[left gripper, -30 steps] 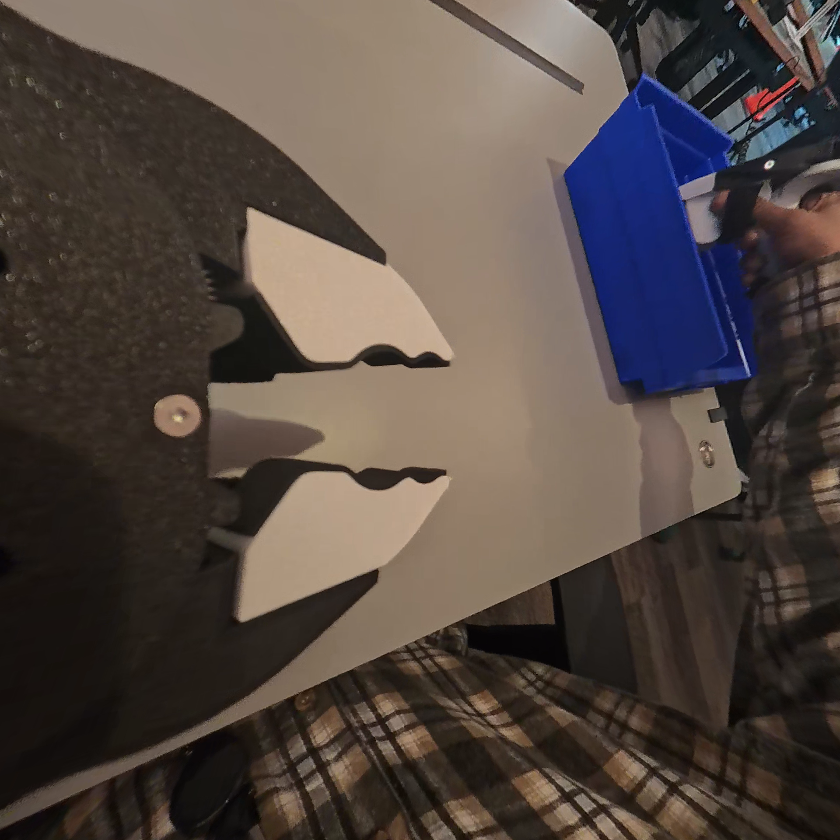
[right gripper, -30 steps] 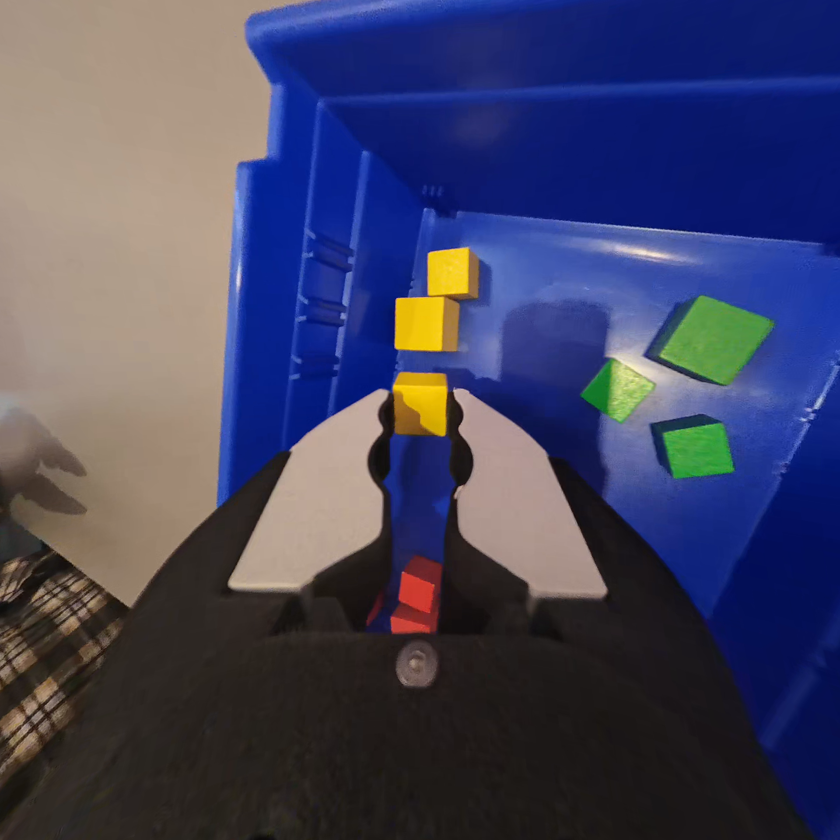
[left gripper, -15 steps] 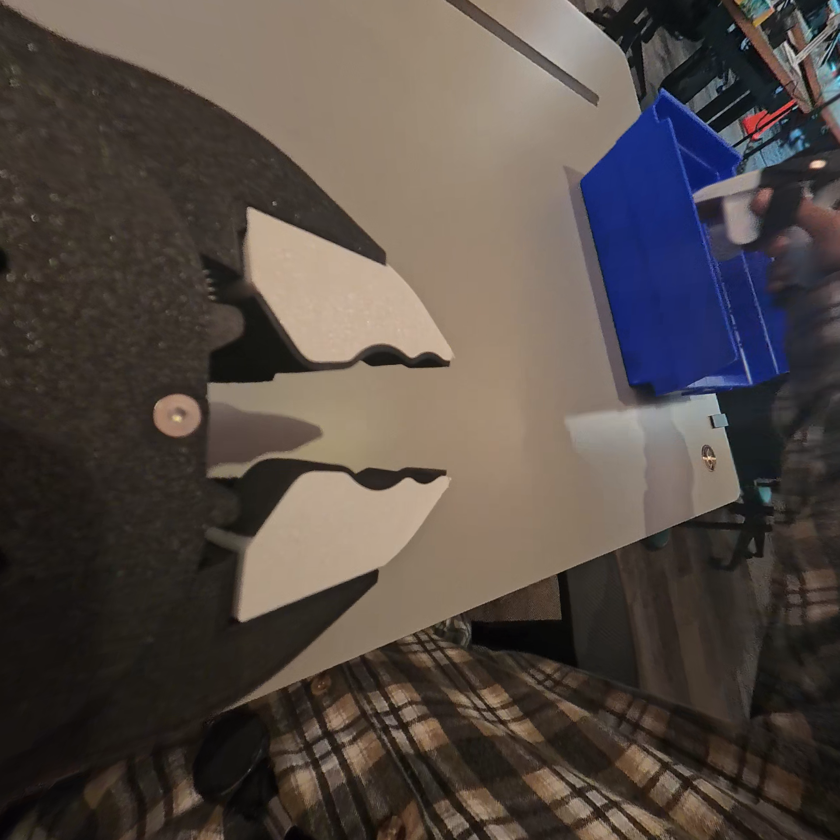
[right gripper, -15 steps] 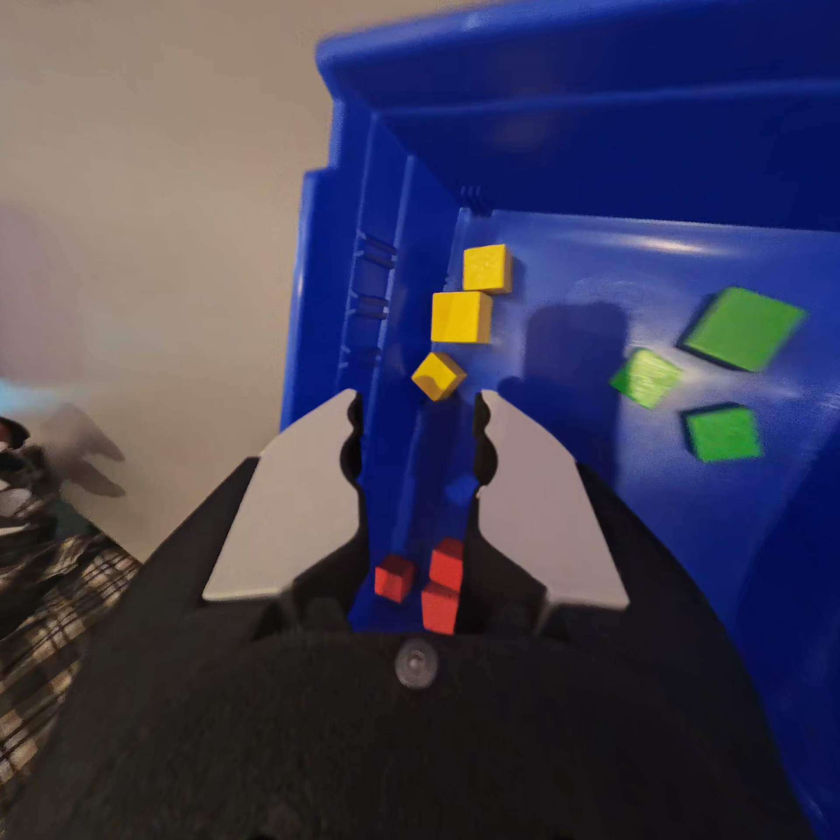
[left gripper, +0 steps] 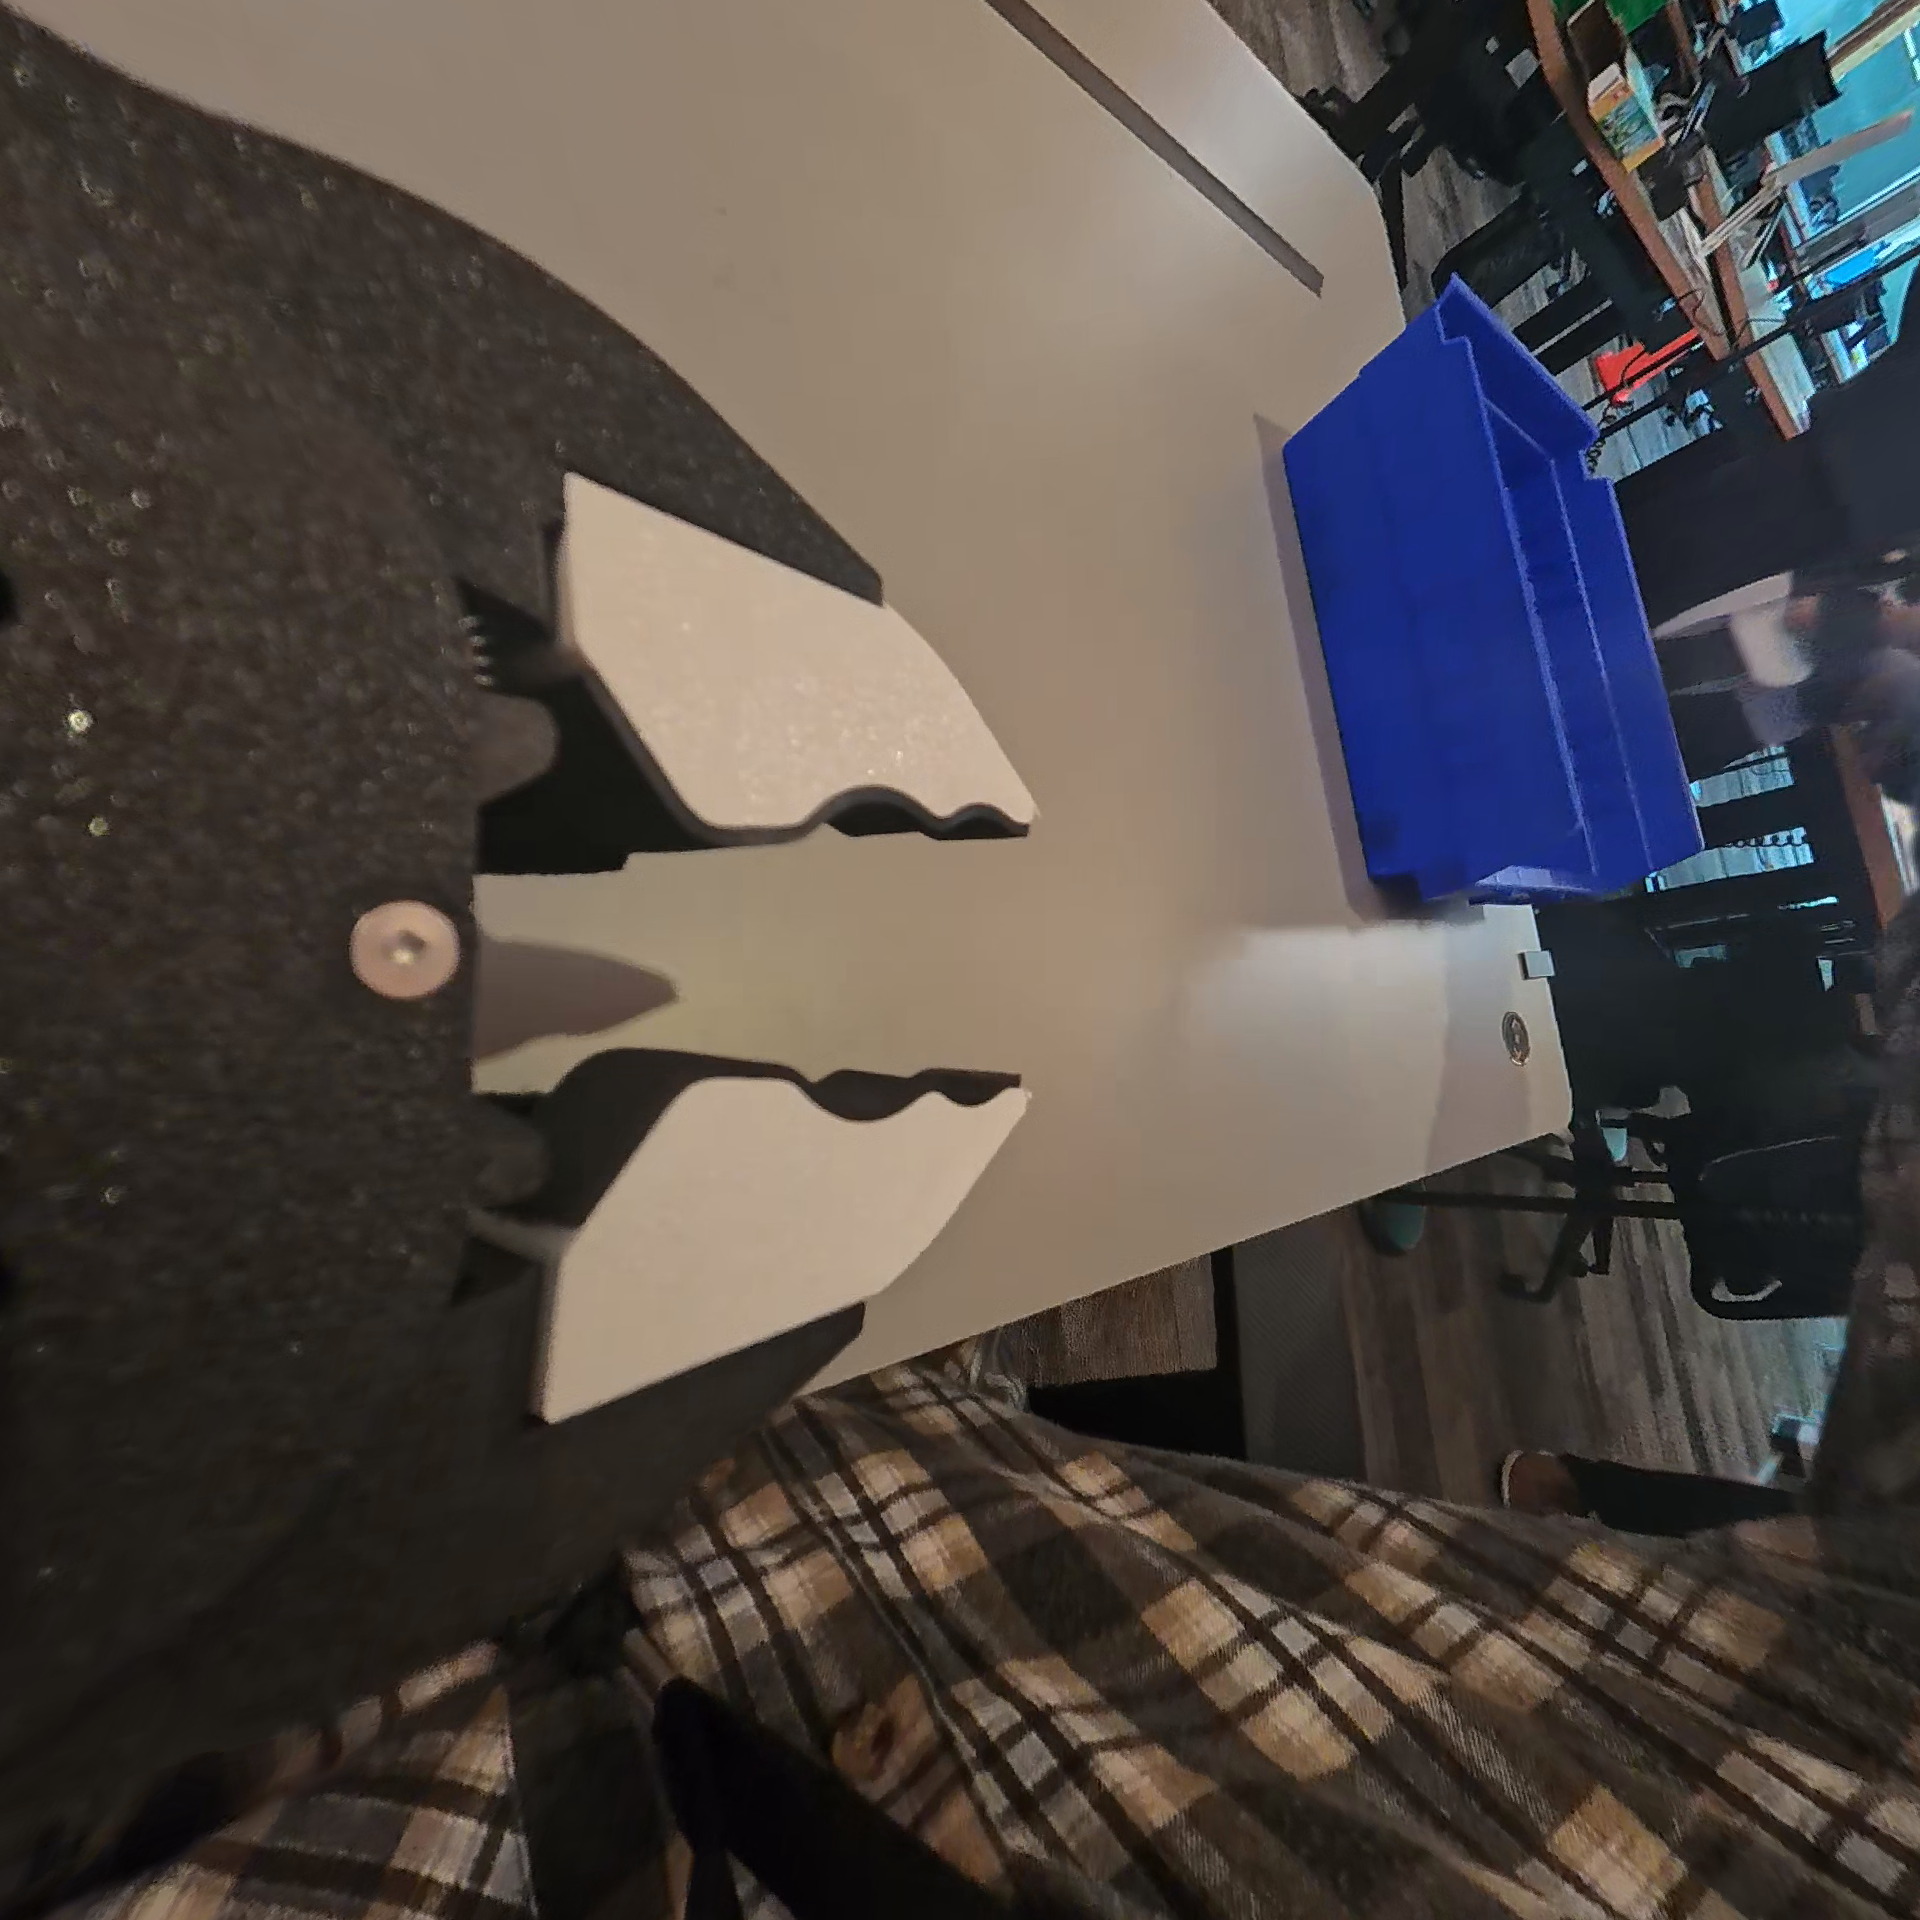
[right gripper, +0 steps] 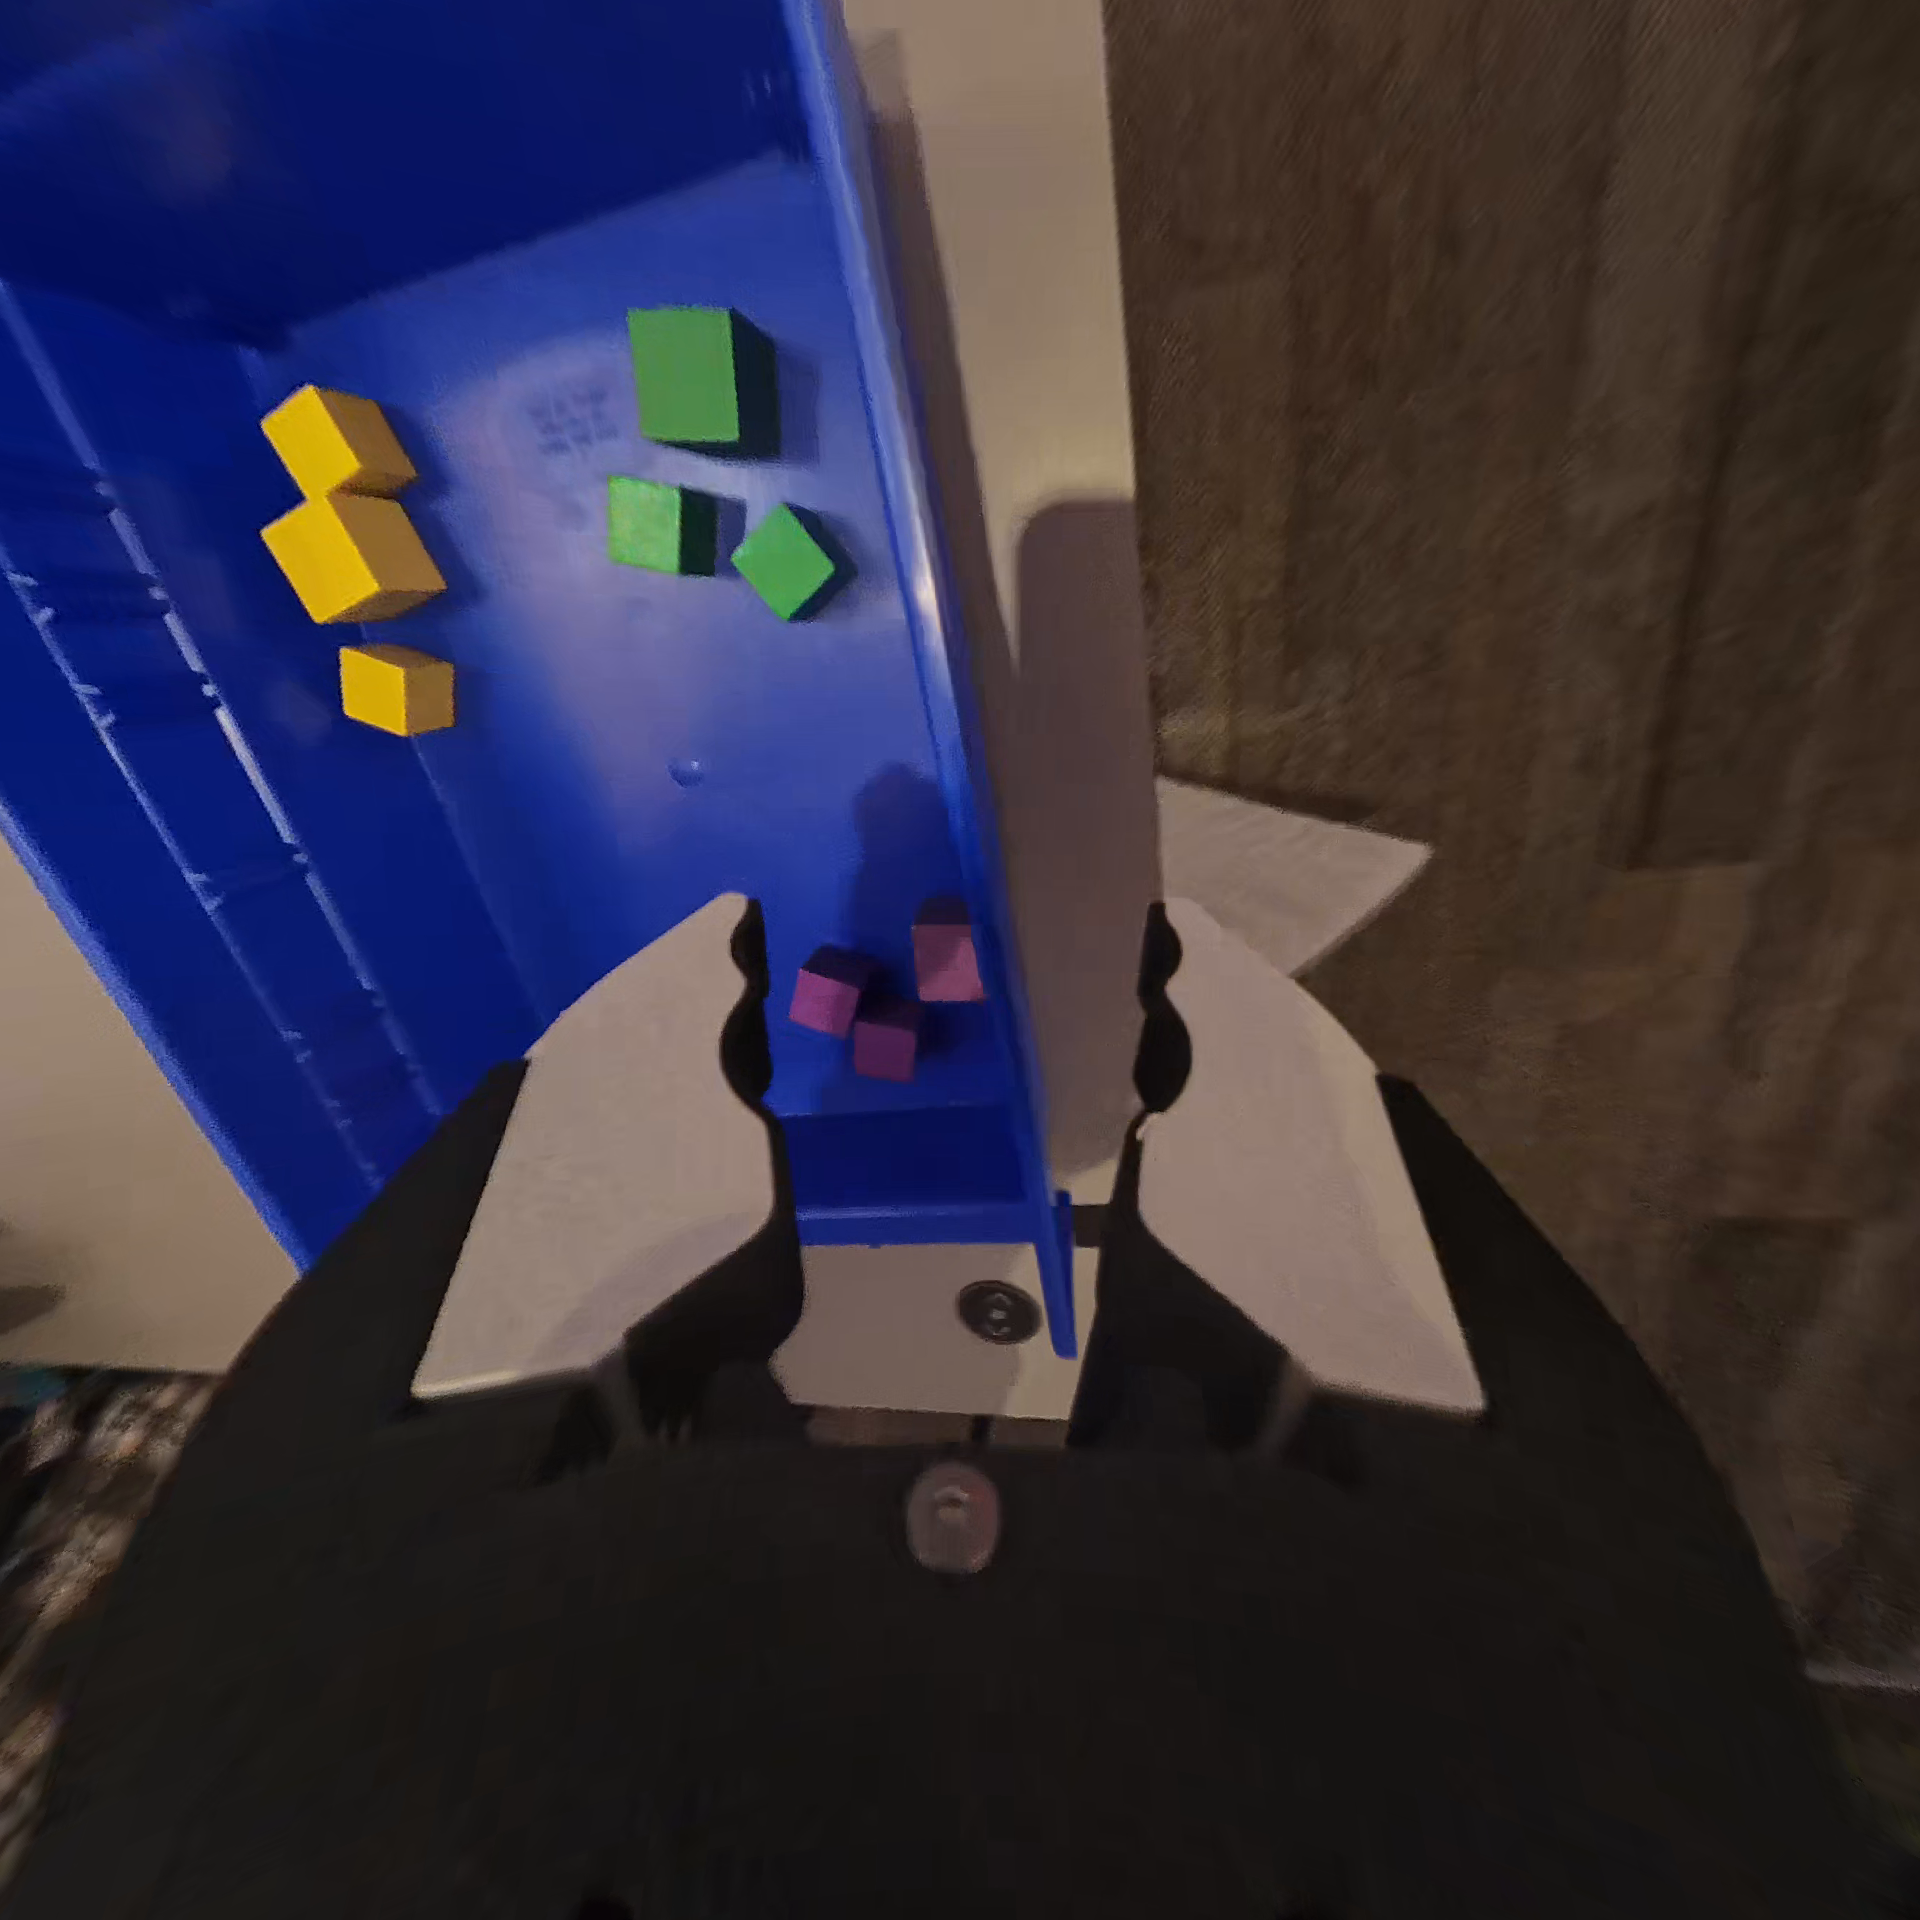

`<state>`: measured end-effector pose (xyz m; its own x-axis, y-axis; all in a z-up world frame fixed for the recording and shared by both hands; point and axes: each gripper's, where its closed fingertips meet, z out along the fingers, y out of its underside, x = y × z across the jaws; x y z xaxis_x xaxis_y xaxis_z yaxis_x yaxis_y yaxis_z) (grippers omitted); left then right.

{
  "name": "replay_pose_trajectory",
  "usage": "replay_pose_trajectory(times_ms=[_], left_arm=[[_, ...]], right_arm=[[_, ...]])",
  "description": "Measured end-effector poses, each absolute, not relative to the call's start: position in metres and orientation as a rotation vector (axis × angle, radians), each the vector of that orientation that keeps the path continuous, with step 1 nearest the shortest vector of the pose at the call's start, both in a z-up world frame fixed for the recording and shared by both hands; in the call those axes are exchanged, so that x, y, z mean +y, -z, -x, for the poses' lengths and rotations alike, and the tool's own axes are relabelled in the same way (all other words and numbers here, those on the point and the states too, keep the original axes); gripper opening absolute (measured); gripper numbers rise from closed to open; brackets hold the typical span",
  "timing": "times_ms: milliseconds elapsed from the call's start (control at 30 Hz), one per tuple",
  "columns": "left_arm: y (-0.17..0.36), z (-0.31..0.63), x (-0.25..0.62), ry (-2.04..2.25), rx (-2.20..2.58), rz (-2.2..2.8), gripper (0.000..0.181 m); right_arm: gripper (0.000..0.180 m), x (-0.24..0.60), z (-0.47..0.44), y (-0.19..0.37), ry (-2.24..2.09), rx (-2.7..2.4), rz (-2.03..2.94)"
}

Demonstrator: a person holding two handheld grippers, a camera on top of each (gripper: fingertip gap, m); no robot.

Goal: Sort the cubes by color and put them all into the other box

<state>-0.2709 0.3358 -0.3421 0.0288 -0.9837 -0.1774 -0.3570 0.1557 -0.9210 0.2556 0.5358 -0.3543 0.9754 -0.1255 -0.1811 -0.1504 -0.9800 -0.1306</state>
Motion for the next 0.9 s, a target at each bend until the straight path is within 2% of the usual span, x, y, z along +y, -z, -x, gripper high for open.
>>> replay_pose_trajectory(times_ms=[133, 233, 267, 467, 900], left_arm=[[0.337, 0.279, 0.333, 0.849, 1.468, 1.374, 0.042], [0.332, 0.285, 0.335, 0.845, 1.438, 1.383, 0.042], [0.33, 0.287, 0.336, 0.837, 1.426, 1.386, 0.042], [0.323, 0.296, 0.338, 0.821, 1.345, 1.395, 0.04], [0.319, 0.312, 0.311, 0.774, 1.27, 1.407, 0.039]], right_arm=[[0.059, 0.53, -0.252, 0.389, -0.314, 0.249, 3.078], [0.014, 0.535, -0.247, 0.4, -0.337, 0.262, 3.089], [0.009, 0.535, -0.25, 0.402, -0.294, 0.263, 3.102], [0.004, 0.534, -0.25, 0.404, -0.094, 0.099, 3.137], [0.003, 0.536, -0.197, 0.404, -0.127, -0.069, 3.099]])
